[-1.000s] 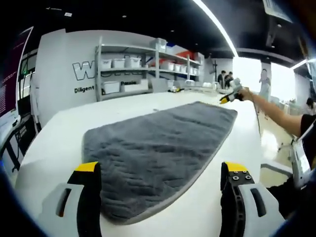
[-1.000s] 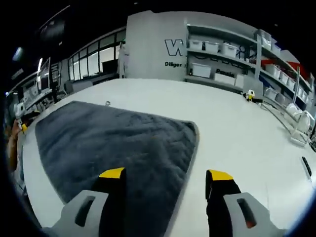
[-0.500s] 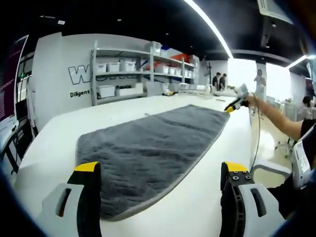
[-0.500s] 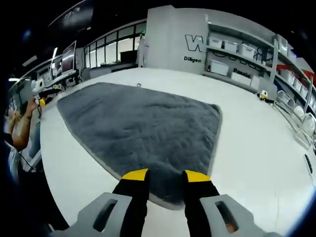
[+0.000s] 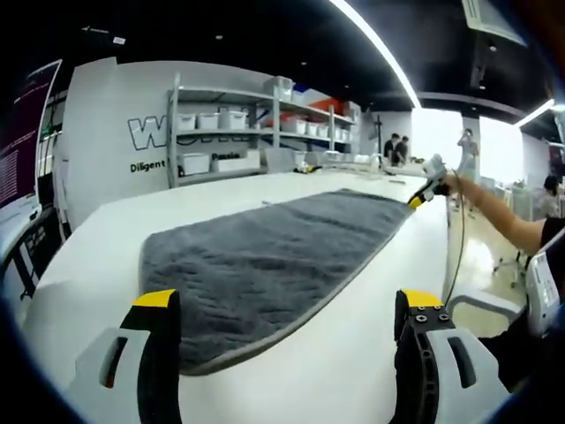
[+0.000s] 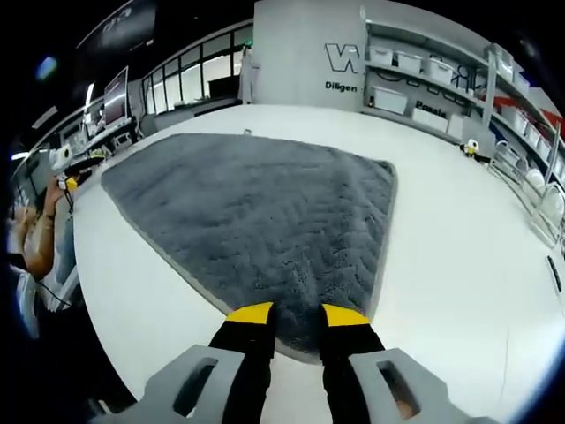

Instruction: Open the folded towel by lifting each exposed corner and separating the folded layers until the towel lies flat within the target outline without major curled edges

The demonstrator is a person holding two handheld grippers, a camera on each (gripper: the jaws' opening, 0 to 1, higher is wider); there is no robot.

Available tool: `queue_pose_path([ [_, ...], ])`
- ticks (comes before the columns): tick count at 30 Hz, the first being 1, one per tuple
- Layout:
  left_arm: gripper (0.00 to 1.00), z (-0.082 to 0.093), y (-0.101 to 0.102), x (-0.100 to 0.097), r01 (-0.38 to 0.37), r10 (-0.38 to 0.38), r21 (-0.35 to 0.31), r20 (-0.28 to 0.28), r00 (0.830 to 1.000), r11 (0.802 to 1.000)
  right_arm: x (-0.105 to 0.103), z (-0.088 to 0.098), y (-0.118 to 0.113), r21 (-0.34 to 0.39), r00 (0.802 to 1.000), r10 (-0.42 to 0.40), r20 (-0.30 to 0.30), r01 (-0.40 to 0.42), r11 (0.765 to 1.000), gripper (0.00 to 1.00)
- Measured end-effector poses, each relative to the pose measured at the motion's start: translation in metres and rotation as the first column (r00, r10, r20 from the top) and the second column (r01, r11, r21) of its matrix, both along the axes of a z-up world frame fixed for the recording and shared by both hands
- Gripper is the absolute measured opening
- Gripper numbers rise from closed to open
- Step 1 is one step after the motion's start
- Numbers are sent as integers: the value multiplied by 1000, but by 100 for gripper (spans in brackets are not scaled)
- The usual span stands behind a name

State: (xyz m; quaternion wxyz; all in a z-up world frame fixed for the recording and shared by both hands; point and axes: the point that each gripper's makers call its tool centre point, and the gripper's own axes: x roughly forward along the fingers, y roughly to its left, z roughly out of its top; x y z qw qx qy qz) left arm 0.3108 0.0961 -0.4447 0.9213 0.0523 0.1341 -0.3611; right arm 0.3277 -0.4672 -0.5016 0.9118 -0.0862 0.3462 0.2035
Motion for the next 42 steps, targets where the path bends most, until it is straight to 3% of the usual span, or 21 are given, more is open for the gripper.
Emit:
queue_pose_path([
  [10, 99, 2, 17, -1, -54, 54, -15, 20, 998, 998, -6, 1, -1, 16, 1000, -10, 5, 10, 1000, 16],
  [18, 99, -5, 16, 5, -56, 57, -36, 11, 998, 998, -13, 1, 4, -5, 1000, -11, 24, 11, 1000, 19],
  [21, 99, -5, 15, 7, -58, 58, -43, 4, 998, 997, -12, 15, 3, 11, 996, -32, 88, 31, 999, 30],
  [25, 99, -4, 13, 9, -65, 65, -51, -2, 998, 997, -19, 21, 7, 8, 993, -21, 116, 21, 1000, 42],
  [29, 99, -2, 11, 9, -72, 73, -67, 2, 997, 995, -21, 30, 11, 41, 988, -30, 150, 24, 999, 64],
  [37, 99, 7, 14, 5, -82, 83, -73, 13, 996, 994, -30, 54, 18, 110, 968, -56, 245, 30, 994, 84],
  [41, 99, 10, 15, 1, -82, 84, -78, 19, 996, 994, -36, 56, 21, 106, 967, -71, 247, 46, 993, 100],
  [42, 99, 10, 15, 0, -82, 83, -77, 19, 996, 994, -38, 56, 20, 104, 967, -74, 243, 50, 993, 99],
])
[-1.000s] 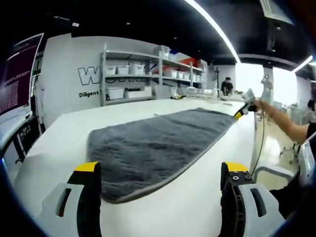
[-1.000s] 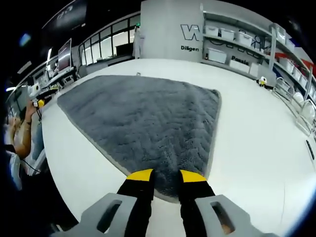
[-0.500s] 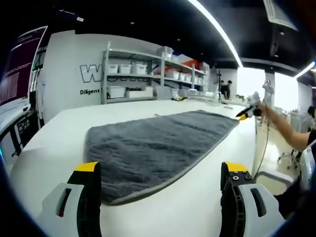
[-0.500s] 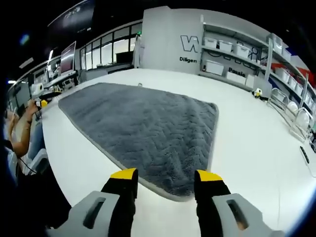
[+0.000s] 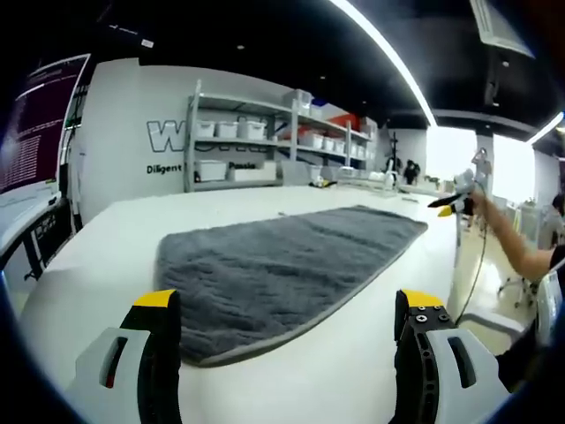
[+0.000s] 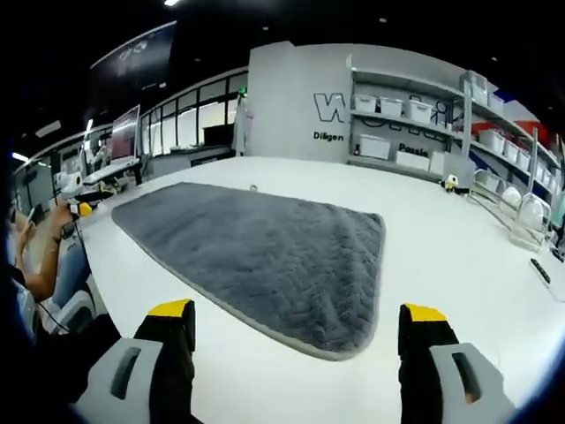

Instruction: Open the folded towel by lifting each exposed corner and separating the folded layers until the towel lies flat within the target outline without major curled edges

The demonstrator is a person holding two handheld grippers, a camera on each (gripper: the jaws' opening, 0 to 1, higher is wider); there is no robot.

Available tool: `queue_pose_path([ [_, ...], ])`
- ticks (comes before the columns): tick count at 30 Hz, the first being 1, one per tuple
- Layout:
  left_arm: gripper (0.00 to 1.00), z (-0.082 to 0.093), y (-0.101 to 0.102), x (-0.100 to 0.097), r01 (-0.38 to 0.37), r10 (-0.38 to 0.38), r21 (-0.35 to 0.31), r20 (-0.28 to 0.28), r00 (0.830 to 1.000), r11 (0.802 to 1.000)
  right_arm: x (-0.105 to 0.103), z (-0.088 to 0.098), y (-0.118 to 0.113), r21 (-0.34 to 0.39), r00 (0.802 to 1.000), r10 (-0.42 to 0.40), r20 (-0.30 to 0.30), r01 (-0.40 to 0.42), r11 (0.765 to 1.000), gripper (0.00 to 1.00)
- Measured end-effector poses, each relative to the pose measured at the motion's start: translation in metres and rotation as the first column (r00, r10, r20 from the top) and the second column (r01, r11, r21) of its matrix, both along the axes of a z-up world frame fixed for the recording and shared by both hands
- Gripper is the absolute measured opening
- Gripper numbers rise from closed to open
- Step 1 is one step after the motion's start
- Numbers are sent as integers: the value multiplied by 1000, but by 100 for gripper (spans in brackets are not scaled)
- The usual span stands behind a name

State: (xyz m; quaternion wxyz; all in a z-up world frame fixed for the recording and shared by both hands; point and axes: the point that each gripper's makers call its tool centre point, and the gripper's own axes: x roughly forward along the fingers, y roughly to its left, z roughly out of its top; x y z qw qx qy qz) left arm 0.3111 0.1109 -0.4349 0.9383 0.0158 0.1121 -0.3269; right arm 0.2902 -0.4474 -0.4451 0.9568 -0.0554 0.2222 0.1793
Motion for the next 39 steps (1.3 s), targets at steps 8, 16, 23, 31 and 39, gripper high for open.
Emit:
queue_pose_path([
  [8, 99, 9, 6, -4, -10, 10, 13, 15, 1000, 1000, -1, 4, 6, -19, 1000, 21, 23, -21, 1000, 99],
  [16, 99, 17, 9, -7, -18, 17, 15, 34, 999, 1000, -4, 5, 11, -33, 999, 30, 20, -30, 999, 99],
  [23, 99, 13, 8, -7, -9, 9, 25, 24, 1000, 1000, -5, 7, 10, -34, 999, 32, 9, -32, 999, 99],
  [31, 99, 13, 4, -9, -1, 1, 27, 21, 1000, 1000, -5, 9, 9, -38, 1000, 29, 10, -28, 999, 99],
  [39, 99, 15, 4, -9, -2, 1, 30, 22, 1000, 1000, -1, 9, 14, -29, 999, 43, -1, -43, 999, 99],
])
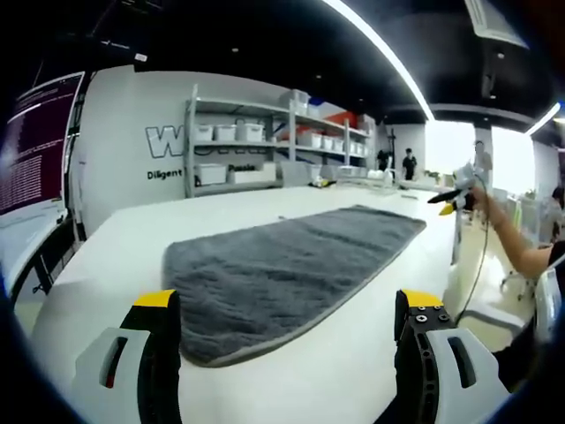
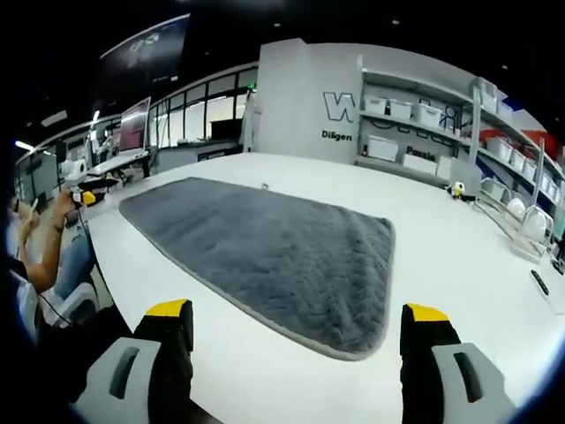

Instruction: Open the folded towel by lifting each exposed corner and separating the folded layers until the towel lies flat within the target outline without major curled edges

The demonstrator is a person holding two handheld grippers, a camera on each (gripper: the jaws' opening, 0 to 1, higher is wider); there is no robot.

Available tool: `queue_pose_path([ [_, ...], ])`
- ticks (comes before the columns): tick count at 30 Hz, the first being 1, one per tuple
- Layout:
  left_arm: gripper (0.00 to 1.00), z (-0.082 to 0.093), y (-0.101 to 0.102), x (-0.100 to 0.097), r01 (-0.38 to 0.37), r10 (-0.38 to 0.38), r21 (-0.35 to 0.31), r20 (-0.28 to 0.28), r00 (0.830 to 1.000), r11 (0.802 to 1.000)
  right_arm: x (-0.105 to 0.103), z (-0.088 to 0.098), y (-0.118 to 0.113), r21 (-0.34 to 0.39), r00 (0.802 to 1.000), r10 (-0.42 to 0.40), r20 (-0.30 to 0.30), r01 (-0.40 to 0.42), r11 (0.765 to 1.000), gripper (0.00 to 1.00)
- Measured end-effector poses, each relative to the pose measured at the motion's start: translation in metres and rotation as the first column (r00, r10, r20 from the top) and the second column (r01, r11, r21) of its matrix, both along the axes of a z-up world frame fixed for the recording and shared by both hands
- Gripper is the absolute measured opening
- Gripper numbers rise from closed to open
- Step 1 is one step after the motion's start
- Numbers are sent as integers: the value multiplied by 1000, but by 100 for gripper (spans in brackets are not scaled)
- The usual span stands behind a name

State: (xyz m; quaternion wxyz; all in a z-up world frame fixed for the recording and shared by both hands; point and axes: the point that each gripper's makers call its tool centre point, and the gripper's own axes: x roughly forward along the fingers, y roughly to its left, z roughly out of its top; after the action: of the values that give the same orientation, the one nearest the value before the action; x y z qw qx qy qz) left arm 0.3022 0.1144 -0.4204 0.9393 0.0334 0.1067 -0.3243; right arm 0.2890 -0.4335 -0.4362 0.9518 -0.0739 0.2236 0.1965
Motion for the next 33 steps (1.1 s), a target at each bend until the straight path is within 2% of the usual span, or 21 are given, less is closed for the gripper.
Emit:
queue_pose_path([
  [13, 99, 0, 1, -4, 11, -11, 8, 0, 1000, 1000, -3, 3, 1, -15, 1000, 2, -5, -2, 1000, 99],
  [22, 99, -2, 1, -5, 9, -9, 19, -4, 1000, 1000, -10, -1, 12, -12, 1000, 6, -6, -6, 1000, 99],
  [33, 99, -5, -8, -4, 32, -32, 19, -14, 999, 999, -7, -1, 5, -4, 1000, 8, -13, -8, 1000, 99],
])
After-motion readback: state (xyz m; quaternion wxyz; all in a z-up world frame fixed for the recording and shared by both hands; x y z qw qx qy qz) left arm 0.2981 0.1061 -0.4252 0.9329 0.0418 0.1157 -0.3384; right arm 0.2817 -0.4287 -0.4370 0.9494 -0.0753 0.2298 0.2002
